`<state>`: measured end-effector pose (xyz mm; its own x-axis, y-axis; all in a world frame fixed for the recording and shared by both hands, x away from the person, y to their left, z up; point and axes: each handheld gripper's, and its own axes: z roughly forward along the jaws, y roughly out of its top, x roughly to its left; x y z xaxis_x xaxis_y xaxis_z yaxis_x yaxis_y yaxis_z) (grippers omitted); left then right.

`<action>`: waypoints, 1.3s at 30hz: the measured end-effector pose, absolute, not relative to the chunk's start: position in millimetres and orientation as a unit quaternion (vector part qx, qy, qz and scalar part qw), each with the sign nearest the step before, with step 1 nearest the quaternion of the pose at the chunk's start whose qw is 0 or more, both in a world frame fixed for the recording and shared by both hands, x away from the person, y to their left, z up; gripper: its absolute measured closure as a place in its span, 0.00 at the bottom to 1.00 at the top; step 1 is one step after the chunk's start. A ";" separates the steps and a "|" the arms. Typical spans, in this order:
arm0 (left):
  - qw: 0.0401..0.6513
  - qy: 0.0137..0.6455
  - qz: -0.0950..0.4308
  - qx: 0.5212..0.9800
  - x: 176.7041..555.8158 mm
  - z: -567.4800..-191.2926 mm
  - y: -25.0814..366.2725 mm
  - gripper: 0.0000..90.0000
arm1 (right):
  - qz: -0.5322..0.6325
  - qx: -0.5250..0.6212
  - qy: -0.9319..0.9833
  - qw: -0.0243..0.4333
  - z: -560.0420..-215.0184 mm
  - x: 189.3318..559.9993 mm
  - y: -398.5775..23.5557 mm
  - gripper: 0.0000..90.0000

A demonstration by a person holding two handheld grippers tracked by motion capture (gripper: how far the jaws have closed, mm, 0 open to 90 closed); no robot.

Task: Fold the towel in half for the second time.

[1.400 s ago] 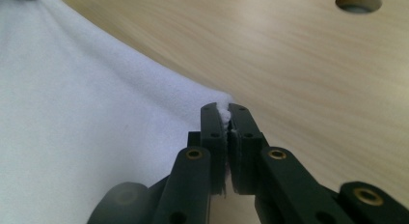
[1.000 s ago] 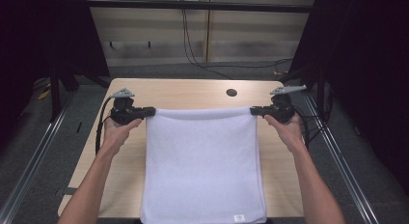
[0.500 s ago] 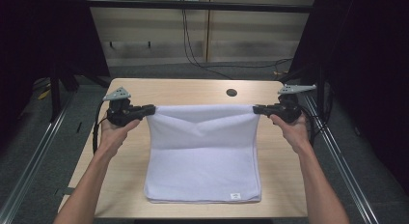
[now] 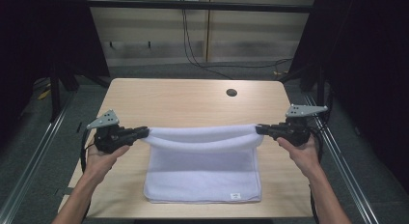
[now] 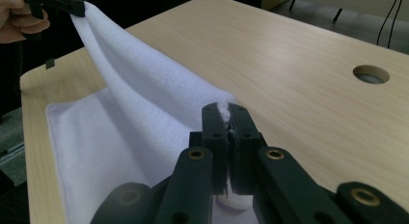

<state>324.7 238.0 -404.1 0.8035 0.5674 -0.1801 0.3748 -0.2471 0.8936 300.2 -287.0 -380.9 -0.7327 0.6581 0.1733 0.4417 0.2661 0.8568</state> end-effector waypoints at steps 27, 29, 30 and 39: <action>0.445 0.252 0.004 0.859 231.6 -476.4 236.9 0.90 | 0.407 0.336 0.850 0.000 -469.5 192.6 -280.9 0.88; 0.446 0.253 0.003 0.859 228.4 -476.0 238.1 0.89 | 0.405 0.334 0.851 -0.013 -475.1 187.3 -281.6 0.88; 0.446 0.250 0.000 0.860 226.9 -475.4 239.1 0.89 | 0.404 0.336 0.851 -0.012 -476.2 184.6 -281.3 0.87; 0.475 0.276 0.007 0.835 229.7 -467.6 248.0 0.70 | 0.450 0.356 0.818 0.029 -463.4 183.1 -287.4 0.81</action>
